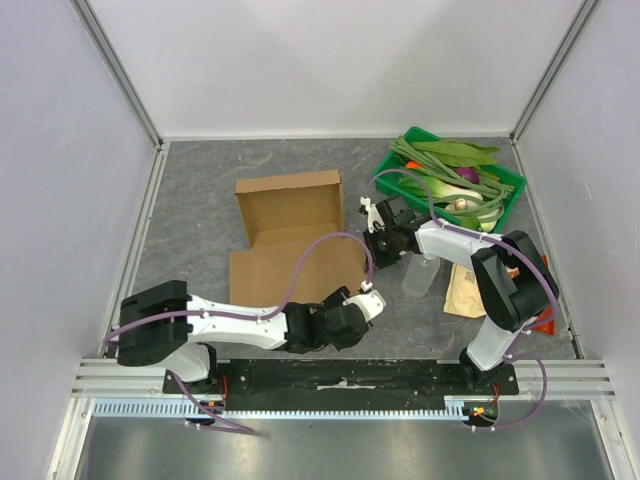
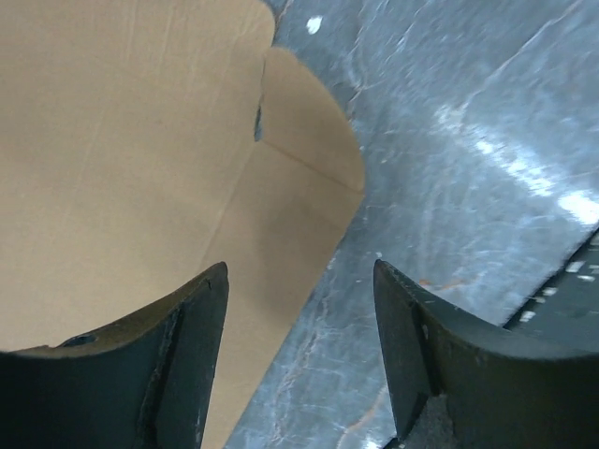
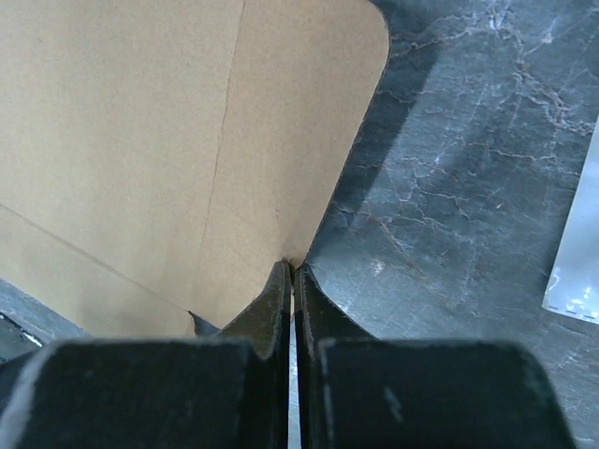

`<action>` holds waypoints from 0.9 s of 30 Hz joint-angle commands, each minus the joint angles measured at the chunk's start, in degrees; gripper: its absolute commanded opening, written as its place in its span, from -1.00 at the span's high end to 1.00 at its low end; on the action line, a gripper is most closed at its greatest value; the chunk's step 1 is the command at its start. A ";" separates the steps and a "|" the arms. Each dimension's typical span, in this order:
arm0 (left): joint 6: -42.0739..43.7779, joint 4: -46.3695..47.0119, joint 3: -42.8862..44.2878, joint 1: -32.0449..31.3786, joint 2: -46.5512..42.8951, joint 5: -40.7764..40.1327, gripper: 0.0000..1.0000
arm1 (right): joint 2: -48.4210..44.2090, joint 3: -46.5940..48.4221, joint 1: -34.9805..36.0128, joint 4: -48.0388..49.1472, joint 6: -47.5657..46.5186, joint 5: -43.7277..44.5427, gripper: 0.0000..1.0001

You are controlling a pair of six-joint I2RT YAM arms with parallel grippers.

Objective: Fold the paper box

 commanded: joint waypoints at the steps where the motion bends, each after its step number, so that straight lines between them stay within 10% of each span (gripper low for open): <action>1: 6.37 -3.13 3.08 -1.09 4.41 -8.07 -0.35 | 0.38 2.07 -0.38 -0.57 -1.26 -1.90 1.00; 11: 9.36 -3.40 6.42 -2.06 13.90 -15.18 -0.12 | 0.29 1.98 -0.65 -0.91 -0.91 -4.27 1.00; 17: 8.13 -4.36 9.76 -2.23 19.45 -28.90 0.77 | -0.85 2.77 -0.74 -1.18 -0.47 -6.47 1.00; 20: 7.25 -4.28 9.94 -2.14 18.05 -29.70 0.87 | -2.43 3.12 -0.74 -1.44 -0.03 -6.30 0.99; 26: 4.88 -2.34 8.09 -1.09 10.23 -25.05 0.96 | -6.03 7.51 -0.74 -4.86 0.15 -3.41 0.45; 27: 4.27 -2.61 8.09 -0.74 7.78 -22.95 0.96 | -6.56 8.22 -0.74 -5.65 0.24 -2.27 0.09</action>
